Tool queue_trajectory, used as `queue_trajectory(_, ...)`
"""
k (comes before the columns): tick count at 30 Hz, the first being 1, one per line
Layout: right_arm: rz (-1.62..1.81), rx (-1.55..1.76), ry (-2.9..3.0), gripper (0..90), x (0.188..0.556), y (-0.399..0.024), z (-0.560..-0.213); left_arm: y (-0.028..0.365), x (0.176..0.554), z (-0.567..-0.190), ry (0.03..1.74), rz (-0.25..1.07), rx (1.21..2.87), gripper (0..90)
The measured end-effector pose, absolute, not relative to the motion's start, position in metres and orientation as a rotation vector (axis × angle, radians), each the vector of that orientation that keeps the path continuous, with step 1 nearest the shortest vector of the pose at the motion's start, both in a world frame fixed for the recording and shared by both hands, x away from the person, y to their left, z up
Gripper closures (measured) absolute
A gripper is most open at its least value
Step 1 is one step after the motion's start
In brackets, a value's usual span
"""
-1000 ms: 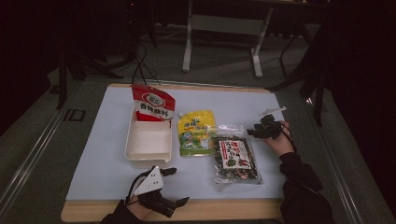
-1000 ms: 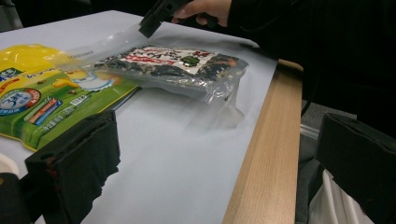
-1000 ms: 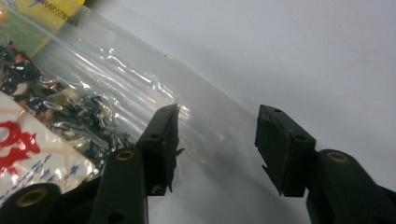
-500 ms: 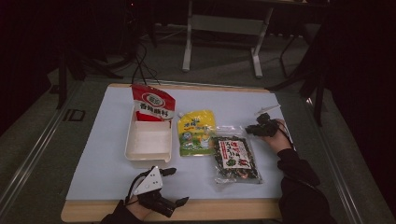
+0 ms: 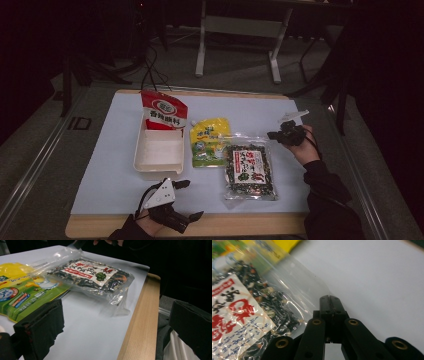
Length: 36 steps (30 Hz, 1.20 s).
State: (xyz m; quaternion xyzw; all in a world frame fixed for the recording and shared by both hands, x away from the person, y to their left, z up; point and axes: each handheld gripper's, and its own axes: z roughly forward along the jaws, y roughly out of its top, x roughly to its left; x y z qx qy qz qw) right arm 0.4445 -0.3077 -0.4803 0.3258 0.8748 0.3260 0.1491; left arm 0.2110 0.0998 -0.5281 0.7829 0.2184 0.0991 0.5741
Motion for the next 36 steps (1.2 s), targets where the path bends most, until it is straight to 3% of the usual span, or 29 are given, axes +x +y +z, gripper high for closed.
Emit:
queue_trajectory(13, 0.98, 0.774, 2.46, 90.0, 0.414, -0.296, -0.432, 0.091, 0.212, -0.519, 0.483, 0.249, 1.815, 1.4)
queue_trajectory(36, 1.164, 0.443, 2.337, 90.0, 0.335, -0.278, -0.351, 0.065, 0.246, -0.5, 0.57, 0.141, 1.855, 2.2)
